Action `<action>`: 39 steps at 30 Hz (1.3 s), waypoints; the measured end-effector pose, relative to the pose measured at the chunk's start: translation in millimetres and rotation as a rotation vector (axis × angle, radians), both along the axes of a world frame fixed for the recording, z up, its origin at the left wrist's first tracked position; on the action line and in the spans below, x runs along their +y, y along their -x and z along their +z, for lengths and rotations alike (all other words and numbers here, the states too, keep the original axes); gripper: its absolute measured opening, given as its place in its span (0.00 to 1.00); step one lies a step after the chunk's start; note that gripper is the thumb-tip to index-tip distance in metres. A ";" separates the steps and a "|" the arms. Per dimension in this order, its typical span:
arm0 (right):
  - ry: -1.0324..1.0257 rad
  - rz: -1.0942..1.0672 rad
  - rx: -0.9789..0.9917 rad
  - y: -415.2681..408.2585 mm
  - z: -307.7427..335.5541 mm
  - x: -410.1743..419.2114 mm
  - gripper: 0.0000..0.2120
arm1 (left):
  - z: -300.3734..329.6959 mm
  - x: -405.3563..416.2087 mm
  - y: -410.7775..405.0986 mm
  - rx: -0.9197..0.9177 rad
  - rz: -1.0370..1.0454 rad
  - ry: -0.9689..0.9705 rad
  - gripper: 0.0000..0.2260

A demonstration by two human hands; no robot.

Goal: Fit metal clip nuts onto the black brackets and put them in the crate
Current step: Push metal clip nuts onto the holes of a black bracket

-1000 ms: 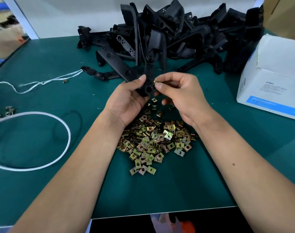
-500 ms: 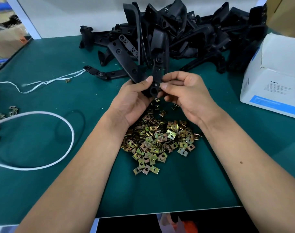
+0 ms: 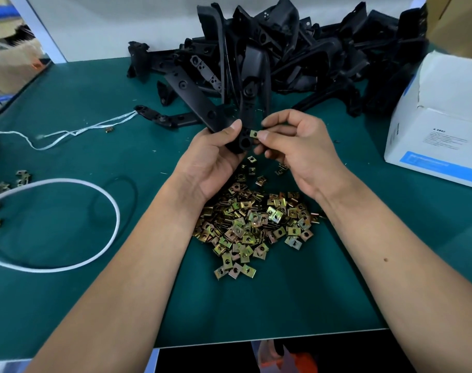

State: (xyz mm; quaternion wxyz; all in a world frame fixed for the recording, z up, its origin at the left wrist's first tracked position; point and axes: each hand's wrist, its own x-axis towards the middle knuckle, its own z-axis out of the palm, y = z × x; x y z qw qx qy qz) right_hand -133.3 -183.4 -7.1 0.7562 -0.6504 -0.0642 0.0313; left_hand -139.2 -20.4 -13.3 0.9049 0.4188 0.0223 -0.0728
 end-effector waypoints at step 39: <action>0.915 -0.065 -0.456 -6.3 -13.9 2.9 0.07 | 9.8 28.1 -9.5 0.110 0.168 0.070 0.06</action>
